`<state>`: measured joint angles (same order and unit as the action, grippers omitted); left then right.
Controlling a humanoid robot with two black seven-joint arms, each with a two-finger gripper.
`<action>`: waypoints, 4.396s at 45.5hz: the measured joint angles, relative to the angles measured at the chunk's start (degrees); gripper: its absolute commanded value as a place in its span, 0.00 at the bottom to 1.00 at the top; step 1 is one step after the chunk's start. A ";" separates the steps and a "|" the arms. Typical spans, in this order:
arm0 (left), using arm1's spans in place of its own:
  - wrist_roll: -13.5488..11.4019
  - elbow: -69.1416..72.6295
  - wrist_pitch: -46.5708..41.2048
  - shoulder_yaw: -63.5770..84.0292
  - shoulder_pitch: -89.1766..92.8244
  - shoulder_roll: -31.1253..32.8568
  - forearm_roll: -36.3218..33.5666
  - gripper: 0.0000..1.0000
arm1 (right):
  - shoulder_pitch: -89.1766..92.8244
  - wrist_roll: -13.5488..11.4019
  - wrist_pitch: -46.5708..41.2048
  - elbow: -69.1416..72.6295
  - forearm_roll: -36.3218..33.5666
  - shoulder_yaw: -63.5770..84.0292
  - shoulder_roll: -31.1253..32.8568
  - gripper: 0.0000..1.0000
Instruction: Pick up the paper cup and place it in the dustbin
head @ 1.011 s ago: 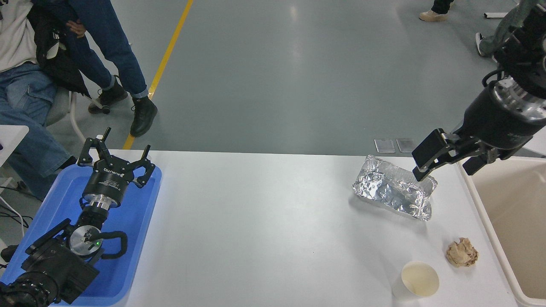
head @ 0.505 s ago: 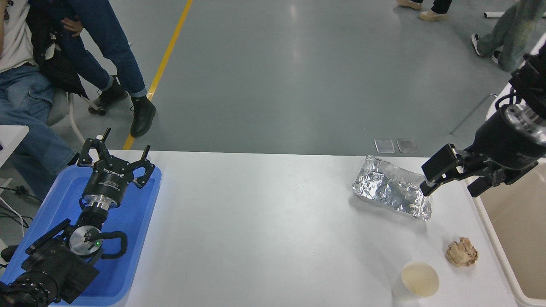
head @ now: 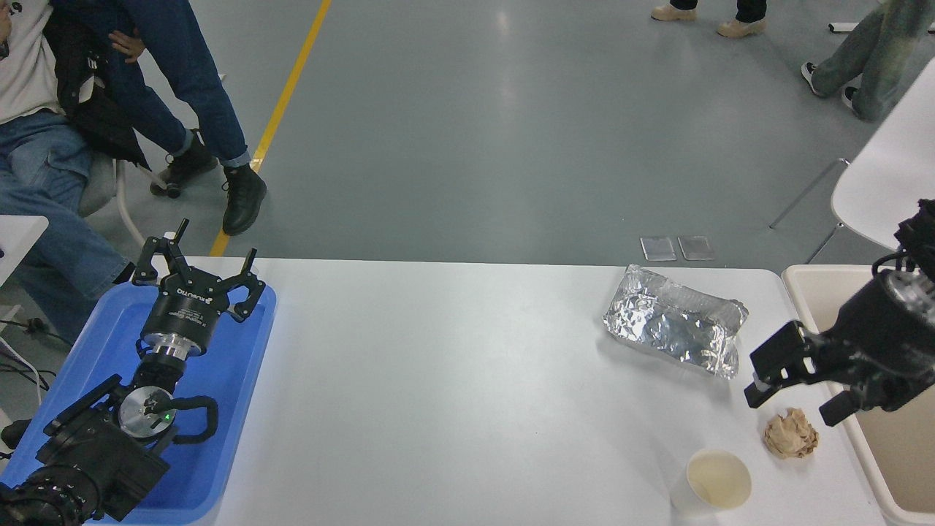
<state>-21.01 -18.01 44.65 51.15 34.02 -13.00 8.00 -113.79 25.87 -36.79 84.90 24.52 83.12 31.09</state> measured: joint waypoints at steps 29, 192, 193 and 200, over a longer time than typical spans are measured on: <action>-0.04 -0.01 0.00 0.00 0.08 0.06 -0.02 1.00 | 17.32 -15.84 11.01 -4.23 -5.07 -7.13 3.53 0.96; 0.18 -0.08 0.09 0.00 0.16 0.20 -0.11 1.00 | -27.64 -17.41 -8.17 1.94 -10.91 1.72 2.11 0.00; 0.18 -0.08 0.09 0.00 0.16 0.20 -0.11 1.00 | -27.72 -17.42 -8.17 1.90 -10.90 1.84 2.11 0.00; 0.18 -0.09 0.09 0.00 0.16 0.20 -0.10 1.00 | -27.89 -17.48 -8.20 1.07 -10.40 3.40 2.37 0.00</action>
<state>-20.83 -18.10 44.74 51.15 34.19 -12.81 7.90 -141.68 8.40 -44.98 85.96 14.12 86.52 33.46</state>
